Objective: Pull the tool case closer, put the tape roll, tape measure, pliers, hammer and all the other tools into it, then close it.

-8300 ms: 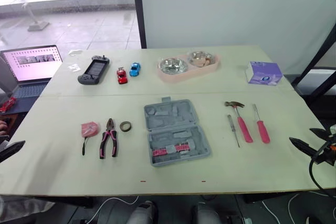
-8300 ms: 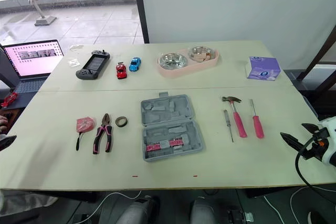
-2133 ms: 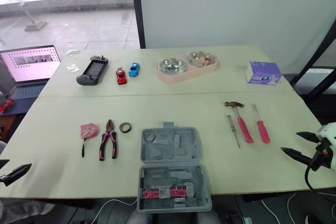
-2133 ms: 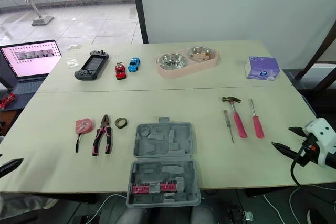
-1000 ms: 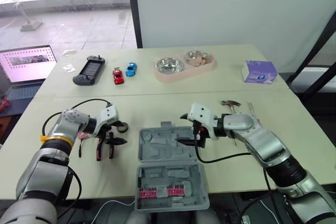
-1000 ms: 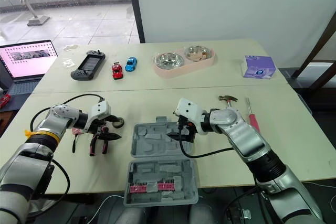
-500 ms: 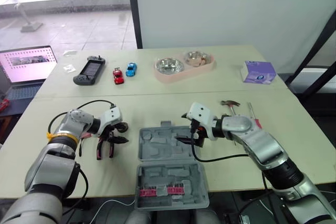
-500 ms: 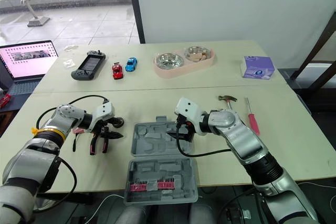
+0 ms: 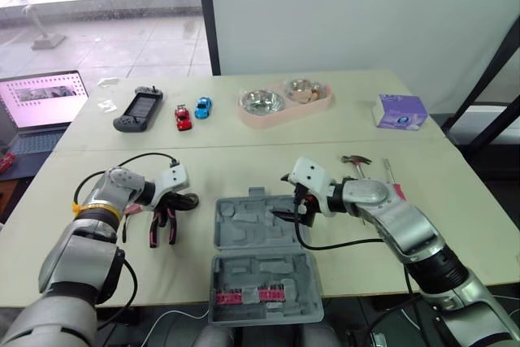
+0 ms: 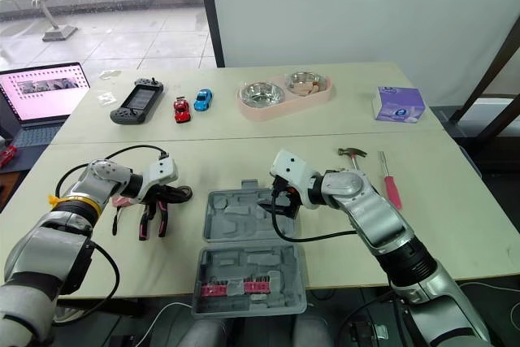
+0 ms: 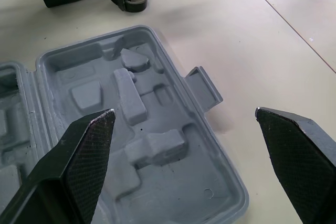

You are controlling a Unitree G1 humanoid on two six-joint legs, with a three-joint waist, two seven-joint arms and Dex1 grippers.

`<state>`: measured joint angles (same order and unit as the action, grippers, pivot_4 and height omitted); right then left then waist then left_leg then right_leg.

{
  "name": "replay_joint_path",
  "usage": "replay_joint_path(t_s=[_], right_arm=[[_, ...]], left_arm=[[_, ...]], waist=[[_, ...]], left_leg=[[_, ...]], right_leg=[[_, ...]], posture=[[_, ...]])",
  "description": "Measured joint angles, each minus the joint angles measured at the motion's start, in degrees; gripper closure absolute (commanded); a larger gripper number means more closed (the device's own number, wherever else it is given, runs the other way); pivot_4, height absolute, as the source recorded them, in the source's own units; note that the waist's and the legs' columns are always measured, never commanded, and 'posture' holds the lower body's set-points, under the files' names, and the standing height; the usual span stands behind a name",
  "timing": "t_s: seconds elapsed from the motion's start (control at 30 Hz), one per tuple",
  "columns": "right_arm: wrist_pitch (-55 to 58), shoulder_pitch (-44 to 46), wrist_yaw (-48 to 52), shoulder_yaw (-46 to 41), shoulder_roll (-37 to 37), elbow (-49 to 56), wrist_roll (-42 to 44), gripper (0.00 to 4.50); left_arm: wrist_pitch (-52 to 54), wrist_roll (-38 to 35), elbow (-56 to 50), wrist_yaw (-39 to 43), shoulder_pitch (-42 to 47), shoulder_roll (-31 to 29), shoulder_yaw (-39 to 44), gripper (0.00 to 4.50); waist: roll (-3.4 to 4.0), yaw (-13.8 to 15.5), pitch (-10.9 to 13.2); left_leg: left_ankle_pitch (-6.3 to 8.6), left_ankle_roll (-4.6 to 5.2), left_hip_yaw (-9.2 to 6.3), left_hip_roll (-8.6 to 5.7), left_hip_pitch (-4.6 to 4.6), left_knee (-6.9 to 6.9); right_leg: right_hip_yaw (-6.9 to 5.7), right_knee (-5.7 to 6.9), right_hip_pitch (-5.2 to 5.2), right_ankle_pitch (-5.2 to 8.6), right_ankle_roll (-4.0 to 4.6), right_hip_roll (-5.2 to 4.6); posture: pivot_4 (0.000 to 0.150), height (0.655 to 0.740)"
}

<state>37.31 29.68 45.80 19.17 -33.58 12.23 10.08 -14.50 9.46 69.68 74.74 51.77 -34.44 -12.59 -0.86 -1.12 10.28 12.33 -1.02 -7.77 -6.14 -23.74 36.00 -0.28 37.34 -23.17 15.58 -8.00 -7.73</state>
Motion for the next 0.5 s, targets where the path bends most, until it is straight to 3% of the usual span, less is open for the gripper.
replay_joint_path(t_s=[0.27,0.5], right_arm=[[0.0,0.0,-0.5,0.0,0.7,0.0,-0.4,0.0],[0.5,-0.1,-0.3,0.4,1.6,1.5,-0.3,0.0]], left_arm=[[0.3,-4.4,-8.6,14.8,2.5,-2.9,0.9,4.45],[5.4,-11.2,-20.9,17.5,0.3,-0.8,-5.2,4.45]], waist=[[-0.01,0.0,0.0],[-0.01,0.0,0.0]], left_leg=[[0.0,0.0,-0.01,0.0,-0.16,0.1],[0.0,0.0,-0.03,0.01,-0.18,0.11]], right_leg=[[0.0,0.02,-0.09,0.0,0.0,0.0],[0.0,0.03,-0.1,0.0,0.0,0.01]], posture=[[0.15,0.7233],[0.15,0.7233]])
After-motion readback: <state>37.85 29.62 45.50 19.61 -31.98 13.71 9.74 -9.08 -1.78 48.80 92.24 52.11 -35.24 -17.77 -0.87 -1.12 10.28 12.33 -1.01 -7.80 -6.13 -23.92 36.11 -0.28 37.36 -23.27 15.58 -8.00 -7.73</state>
